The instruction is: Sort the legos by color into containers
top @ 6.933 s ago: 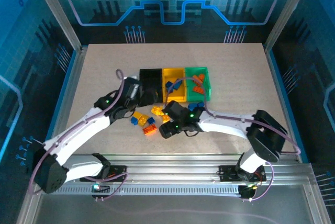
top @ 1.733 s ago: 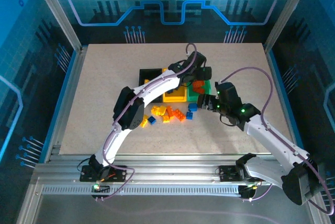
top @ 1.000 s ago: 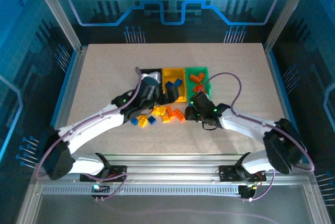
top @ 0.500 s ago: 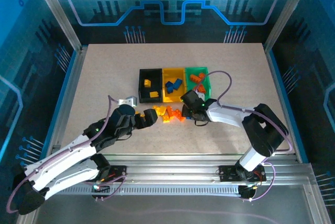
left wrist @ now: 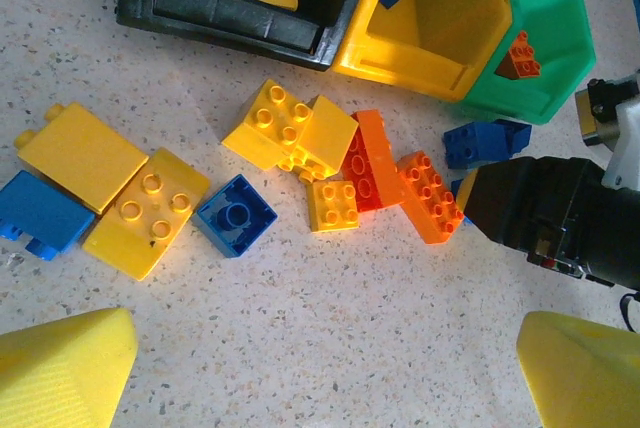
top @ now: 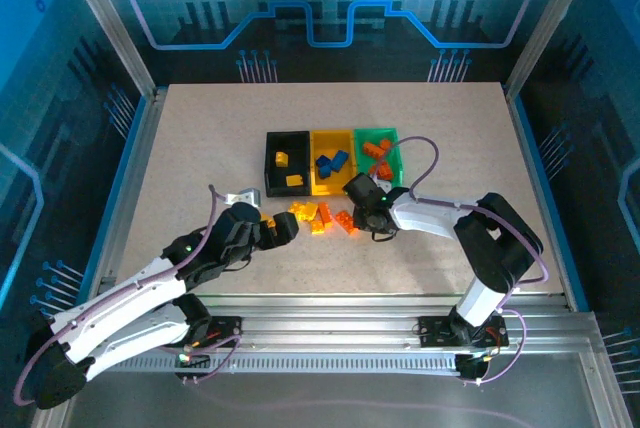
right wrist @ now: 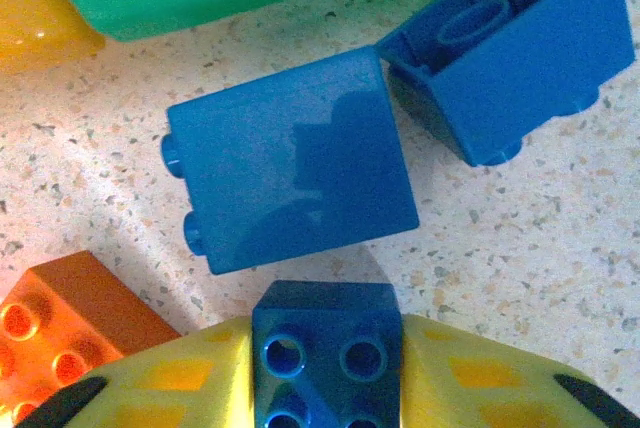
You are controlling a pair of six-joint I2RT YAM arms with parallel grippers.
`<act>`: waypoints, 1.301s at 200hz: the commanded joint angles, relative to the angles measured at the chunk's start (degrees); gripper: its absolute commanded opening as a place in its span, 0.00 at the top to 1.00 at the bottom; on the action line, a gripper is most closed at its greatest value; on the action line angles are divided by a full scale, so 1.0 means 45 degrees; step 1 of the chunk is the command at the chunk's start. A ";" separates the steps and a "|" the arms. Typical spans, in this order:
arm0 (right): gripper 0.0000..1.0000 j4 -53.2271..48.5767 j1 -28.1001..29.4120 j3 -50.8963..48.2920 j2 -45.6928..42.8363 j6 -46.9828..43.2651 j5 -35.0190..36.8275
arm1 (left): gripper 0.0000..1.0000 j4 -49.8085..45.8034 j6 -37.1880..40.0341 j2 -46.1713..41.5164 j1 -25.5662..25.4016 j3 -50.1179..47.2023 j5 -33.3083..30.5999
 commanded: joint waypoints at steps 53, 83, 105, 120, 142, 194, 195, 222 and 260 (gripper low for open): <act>0.70 -0.0716 0.0190 0.0659 -0.2812 -0.3622 -0.0745 | 0.01 -0.1355 -0.0119 -0.0030 0.0083 -0.0138 -0.1085; 0.69 -0.1190 0.0151 0.3195 -0.1163 -0.4621 -0.1036 | 0.01 -0.1665 -0.0371 -0.0102 0.0103 -0.0396 -0.1149; 0.68 -0.1444 -0.0149 0.5116 0.0542 -0.4753 -0.0944 | 0.01 -0.2165 -0.0502 -0.0219 0.0146 -0.0383 -0.1178; 0.68 -0.1690 -0.0395 0.6434 0.1723 -0.4696 -0.0806 | 0.01 -0.2848 -0.0748 -0.0208 0.0289 -0.0241 -0.1346; 0.66 -0.2050 -0.0710 0.8161 0.3224 -0.4577 -0.0595 | 0.01 -0.3486 -0.0932 -0.0262 0.0875 -0.0151 -0.1168; 0.30 -0.2748 -0.0962 1.0951 0.4933 -0.4779 -0.0854 | 0.01 -0.3049 -0.1106 -0.0468 0.2354 -0.0426 -0.0222; 0.29 -0.2728 -0.0961 1.0952 0.4910 -0.4786 -0.0866 | 0.01 -0.3018 -0.1115 -0.0464 0.2381 -0.0427 -0.0204; 0.21 -0.2245 -0.0855 1.0361 0.3832 -0.4791 -0.0953 | 0.09 -0.2094 -0.1087 -0.0152 0.3354 -0.0575 0.0421; 0.21 -0.0950 -0.0551 0.7493 0.1569 -0.4644 -0.1037 | 0.20 0.0170 -0.1127 0.1761 0.4434 -0.0732 0.1438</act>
